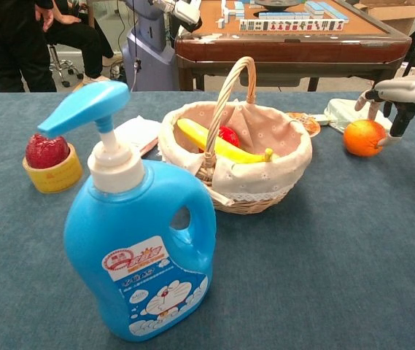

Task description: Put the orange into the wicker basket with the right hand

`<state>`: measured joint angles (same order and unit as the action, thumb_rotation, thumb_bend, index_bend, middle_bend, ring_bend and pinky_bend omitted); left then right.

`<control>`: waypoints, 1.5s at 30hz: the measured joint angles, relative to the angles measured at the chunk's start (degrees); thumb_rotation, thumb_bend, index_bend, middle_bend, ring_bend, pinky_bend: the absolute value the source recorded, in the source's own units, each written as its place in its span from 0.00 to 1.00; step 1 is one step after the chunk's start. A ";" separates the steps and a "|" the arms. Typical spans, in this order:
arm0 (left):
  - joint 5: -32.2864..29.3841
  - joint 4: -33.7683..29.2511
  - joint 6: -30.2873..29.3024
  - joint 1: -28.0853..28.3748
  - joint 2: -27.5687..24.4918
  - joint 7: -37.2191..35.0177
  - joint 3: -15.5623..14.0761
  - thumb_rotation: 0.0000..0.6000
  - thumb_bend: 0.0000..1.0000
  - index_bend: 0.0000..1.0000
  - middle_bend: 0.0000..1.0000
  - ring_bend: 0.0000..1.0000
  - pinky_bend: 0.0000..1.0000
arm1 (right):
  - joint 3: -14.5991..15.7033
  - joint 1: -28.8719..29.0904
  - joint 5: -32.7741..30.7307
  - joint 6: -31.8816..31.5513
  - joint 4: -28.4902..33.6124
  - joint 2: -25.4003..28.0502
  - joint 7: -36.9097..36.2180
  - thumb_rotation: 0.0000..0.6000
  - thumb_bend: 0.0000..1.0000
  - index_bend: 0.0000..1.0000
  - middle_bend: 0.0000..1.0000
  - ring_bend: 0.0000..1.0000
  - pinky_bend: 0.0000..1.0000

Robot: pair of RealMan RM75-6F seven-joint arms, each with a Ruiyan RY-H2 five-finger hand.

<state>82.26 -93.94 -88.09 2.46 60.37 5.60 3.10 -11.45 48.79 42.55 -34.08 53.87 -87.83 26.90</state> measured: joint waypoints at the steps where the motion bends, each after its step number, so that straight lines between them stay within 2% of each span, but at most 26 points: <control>1: -0.05 0.09 -0.03 -0.10 -0.03 -0.10 -0.03 1.00 0.33 0.09 0.03 0.00 0.07 | 0.14 0.30 -0.54 0.26 -0.58 -0.43 0.23 1.00 0.22 0.24 0.30 0.28 0.41; 7: 0.32 0.13 -0.15 -0.10 -0.06 -0.31 0.08 1.00 0.33 0.09 0.03 0.00 0.07 | 0.63 1.02 -0.78 -0.22 -1.39 -1.43 0.00 1.00 0.35 0.35 0.37 0.35 0.46; 13: 0.48 0.10 0.11 0.18 -0.01 -0.28 0.32 1.00 0.33 0.09 0.03 0.00 0.07 | 0.29 0.11 2.28 -2.44 3.31 1.20 -2.56 1.00 0.37 0.40 0.40 0.38 0.49; 19: 0.82 -0.23 0.13 0.39 -0.32 0.08 0.48 1.00 0.33 0.09 0.03 0.00 0.07 | -0.38 -2.02 7.11 -5.78 14.70 8.29 -6.51 1.00 0.37 0.41 0.41 0.38 0.49; 26: 1.39 -0.43 -0.05 0.36 -0.59 0.59 0.35 1.00 0.33 0.09 0.03 0.00 0.07 | -2.25 -5.65 14.49 -9.68 32.74 20.11 -15.21 1.00 0.37 0.41 0.41 0.38 0.49; 29: 1.52 -0.61 -0.11 0.37 -0.61 0.68 0.37 1.00 0.33 0.09 0.03 0.00 0.07 | -2.84 -7.27 19.71 -11.51 37.57 23.40 -20.26 1.00 0.37 0.41 0.41 0.38 0.49; 33: 1.87 -0.77 -0.35 0.37 -0.58 0.74 0.39 1.00 0.33 0.09 0.03 0.00 0.07 | -2.87 -8.62 25.79 -13.44 41.06 25.30 -23.89 1.00 0.37 0.41 0.36 0.38 0.50; 38: 2.16 -0.55 -0.81 0.18 -0.51 0.43 0.38 1.00 0.33 0.09 0.03 0.00 0.07 | -2.35 -8.64 28.61 -13.45 43.33 24.92 -27.78 1.00 0.37 0.33 0.32 0.38 0.51; 45: 2.21 -0.27 -0.87 -0.05 -0.59 0.18 0.22 1.00 0.33 0.10 0.03 0.00 0.07 | -0.85 -7.38 30.31 -11.11 44.54 23.85 -29.41 1.00 0.37 0.13 0.17 0.35 0.51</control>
<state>84.48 -94.21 -88.96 2.41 59.79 5.78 3.32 -12.30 41.40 72.86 -45.19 98.41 -63.98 -2.51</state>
